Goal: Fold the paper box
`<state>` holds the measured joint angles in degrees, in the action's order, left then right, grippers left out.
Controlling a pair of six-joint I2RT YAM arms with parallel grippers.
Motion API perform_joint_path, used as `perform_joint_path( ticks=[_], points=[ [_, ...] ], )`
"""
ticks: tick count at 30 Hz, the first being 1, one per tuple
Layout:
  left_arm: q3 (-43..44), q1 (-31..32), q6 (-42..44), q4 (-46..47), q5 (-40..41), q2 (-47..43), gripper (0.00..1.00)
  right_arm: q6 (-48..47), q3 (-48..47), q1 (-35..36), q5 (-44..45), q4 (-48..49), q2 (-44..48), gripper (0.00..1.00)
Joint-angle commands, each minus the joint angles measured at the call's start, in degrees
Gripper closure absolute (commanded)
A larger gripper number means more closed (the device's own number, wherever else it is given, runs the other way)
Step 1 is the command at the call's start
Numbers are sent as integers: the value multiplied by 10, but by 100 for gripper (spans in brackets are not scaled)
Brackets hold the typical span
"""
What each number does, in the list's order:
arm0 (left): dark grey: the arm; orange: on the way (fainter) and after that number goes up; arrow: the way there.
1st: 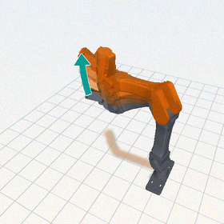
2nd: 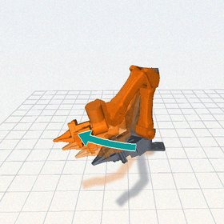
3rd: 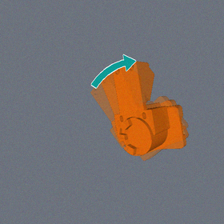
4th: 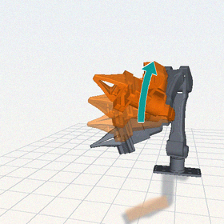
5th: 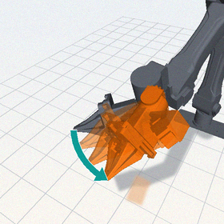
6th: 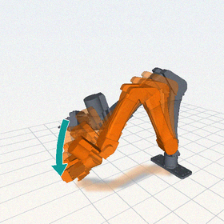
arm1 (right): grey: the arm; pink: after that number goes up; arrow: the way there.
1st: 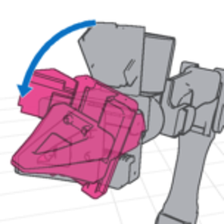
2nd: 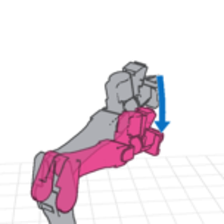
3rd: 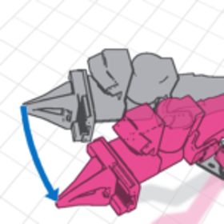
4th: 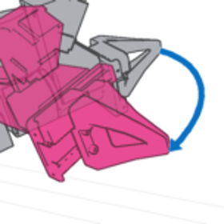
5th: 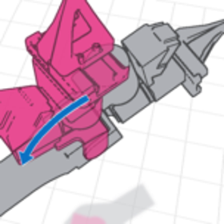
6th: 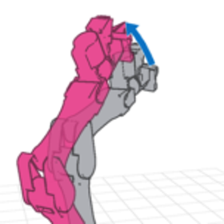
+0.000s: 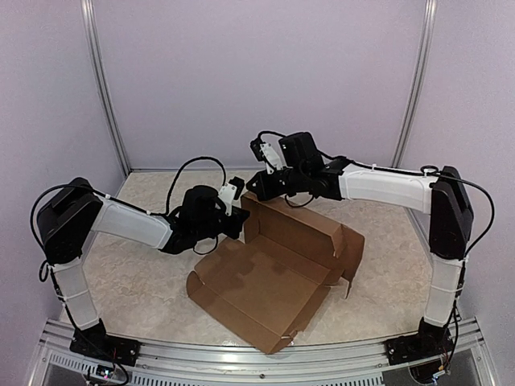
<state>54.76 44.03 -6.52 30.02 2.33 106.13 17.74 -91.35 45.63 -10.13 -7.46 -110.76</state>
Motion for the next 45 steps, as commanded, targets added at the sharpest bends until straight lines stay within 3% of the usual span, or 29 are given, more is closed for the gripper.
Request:
perform_joint_path(
  ticks=[1, 5, 10, 19, 25, 30, 36, 45],
  points=[
    [13, 3, -4, -27, -6, 1, 95, 10, 10, 4, -13, -12, -36, 100],
    [17, 3, -8, -29, -7, 5, 82, 13, 72, 6, -2, 0, -35, 100],
    [26, 2, -6, -37, -8, 15, 74, 12, 113, 6, 14, 14, -12, 100],
    [59, 3, -5, -39, -12, 38, 73, 9, 114, 6, 13, 11, 0, 100],
    [75, 3, -3, -43, -18, 57, 79, 13, 112, 6, 8, 15, 4, 100],
    [80, 4, 1, -51, -20, 65, 100, 17, 111, 5, 4, 20, 7, 100],
    [82, 4, 0, -58, -26, 61, 100, 25, 118, 4, 6, 33, 16, 100],
    [84, 4, -11, -131, 76, 18, 100, 4, 140, -5, 33, 26, 82, 100]
  ],
)
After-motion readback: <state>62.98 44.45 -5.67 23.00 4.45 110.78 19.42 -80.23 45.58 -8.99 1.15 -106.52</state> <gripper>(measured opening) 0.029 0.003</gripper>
